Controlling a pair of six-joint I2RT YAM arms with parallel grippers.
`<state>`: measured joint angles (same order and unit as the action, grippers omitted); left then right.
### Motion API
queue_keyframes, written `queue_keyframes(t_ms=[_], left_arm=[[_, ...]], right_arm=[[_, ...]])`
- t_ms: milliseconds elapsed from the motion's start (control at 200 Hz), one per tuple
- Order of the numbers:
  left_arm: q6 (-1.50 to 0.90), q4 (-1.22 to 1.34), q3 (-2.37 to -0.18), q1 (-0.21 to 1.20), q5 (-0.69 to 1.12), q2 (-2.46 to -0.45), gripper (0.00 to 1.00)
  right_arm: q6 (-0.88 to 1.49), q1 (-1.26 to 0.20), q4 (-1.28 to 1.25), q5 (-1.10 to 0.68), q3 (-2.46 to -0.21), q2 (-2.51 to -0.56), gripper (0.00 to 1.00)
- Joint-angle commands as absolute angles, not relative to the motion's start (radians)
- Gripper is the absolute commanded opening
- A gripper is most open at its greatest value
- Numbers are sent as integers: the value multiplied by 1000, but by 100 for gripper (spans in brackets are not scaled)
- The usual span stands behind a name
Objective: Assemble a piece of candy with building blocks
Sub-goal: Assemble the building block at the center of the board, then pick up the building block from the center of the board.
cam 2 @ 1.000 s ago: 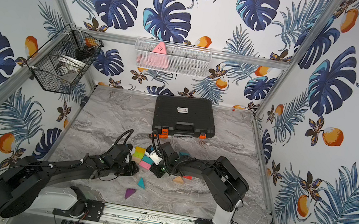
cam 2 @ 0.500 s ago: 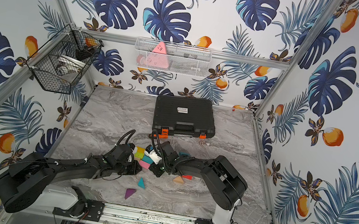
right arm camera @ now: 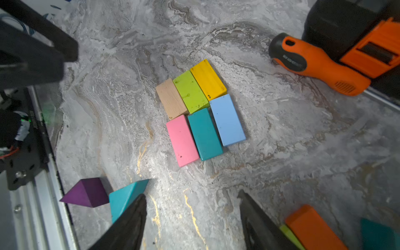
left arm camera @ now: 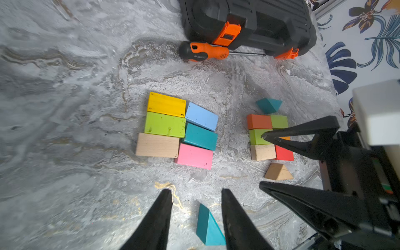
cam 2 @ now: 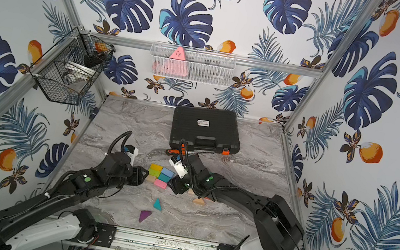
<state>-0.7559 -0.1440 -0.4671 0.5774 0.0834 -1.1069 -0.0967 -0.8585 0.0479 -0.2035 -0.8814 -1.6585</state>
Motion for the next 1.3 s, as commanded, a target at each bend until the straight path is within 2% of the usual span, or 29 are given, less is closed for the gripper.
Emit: queue_keyframes(t_ms=[0, 95, 175, 300, 410, 605, 766, 981, 1291], left_arm=[[-695, -382, -535, 576, -38, -985, 36], [-689, -519, -601, 576, -110, -885, 42], [-697, -578, -642, 577, -97, -827, 44], [-676, -688, -726, 577, -112, -773, 46], [-657, -750, -775, 577, -130, -727, 47], [-660, -749, -766, 578, -143, -675, 48], [-653, -750, -772, 578, -144, -691, 48], [-655, -739, -761, 578, -146, -682, 48], [-654, -735, -758, 579, -144, -684, 48]], right_arm=[[-35, -859, 103, -180, -885, -1586, 49], [43, -859, 124, -180, -868, -1520, 64], [140, -861, 148, -186, -859, -1485, 70], [270, -904, 266, -203, -910, -1503, 70], [357, -1005, 333, -124, -966, -1555, 70], [496, -1101, 407, -2, -1064, -1693, 70], [528, -1141, 426, 9, -1119, -1771, 70], [540, -1177, 440, -23, -1178, -1847, 67], [533, -1190, 500, 43, -1204, -1882, 47]])
